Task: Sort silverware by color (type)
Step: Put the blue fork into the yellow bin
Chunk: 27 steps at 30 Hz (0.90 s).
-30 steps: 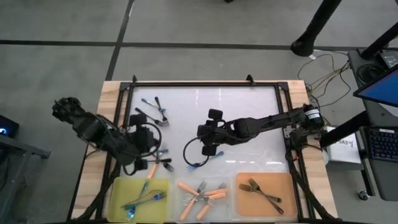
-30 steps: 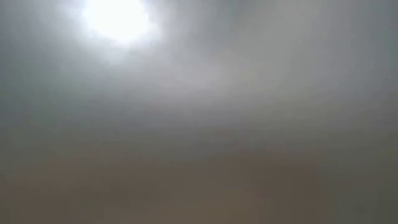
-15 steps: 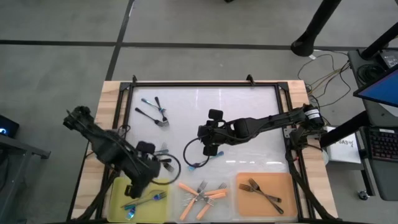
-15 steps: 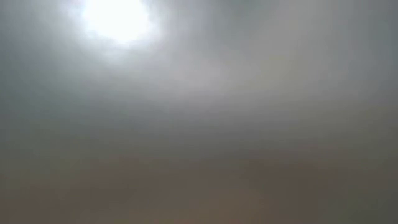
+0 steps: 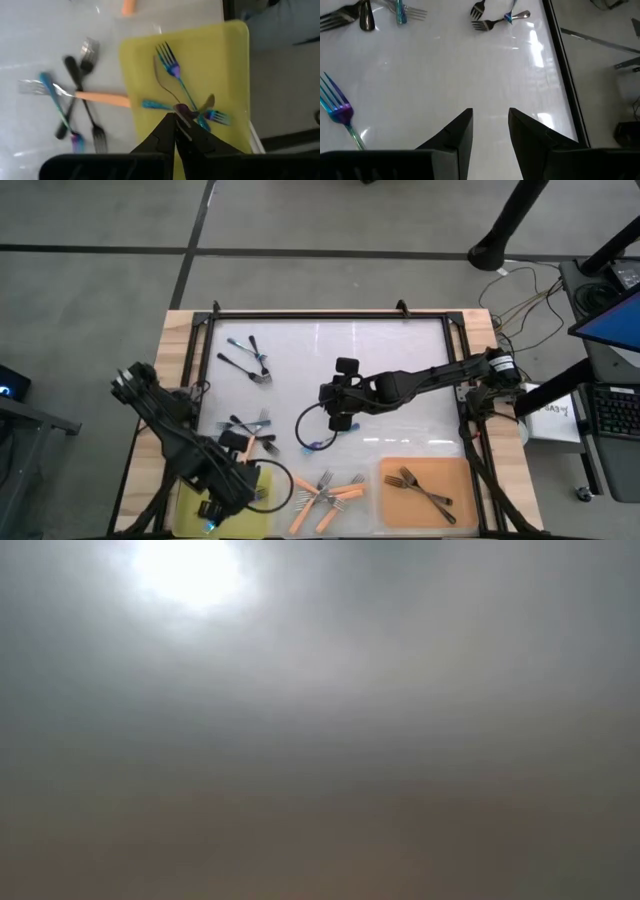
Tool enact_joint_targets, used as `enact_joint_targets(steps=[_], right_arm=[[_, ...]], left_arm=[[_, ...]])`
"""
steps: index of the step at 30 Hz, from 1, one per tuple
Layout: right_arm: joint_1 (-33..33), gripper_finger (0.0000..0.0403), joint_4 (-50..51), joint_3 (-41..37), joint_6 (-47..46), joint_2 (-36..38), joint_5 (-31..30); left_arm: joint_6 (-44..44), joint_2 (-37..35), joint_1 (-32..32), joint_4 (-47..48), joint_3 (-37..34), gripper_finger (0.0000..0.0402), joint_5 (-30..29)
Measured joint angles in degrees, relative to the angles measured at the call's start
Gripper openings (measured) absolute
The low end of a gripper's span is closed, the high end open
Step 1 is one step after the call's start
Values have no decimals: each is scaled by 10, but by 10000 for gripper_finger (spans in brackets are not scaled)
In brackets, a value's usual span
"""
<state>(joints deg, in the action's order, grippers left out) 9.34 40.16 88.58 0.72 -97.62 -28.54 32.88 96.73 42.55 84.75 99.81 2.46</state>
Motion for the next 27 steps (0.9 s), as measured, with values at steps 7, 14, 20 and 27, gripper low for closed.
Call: enact_joint_targets(steps=[7, 14, 20, 27], right_arm=[[-6, 116, -2, -6, 1, 0, 0], [-15, 116, -7, -6, -2, 0, 0], [-19, 116, -15, -6, -7, 0, 0], [-19, 116, -21, -6, -1, 0, 0]], left_arm=[[47, 22, 4, 54, 0, 0, 89], [62, 23, 3, 53, -2, 0, 135], [49, 22, 3, 53, -2, 0, 107], [7, 22, -1, 53, -2, 0, -7]])
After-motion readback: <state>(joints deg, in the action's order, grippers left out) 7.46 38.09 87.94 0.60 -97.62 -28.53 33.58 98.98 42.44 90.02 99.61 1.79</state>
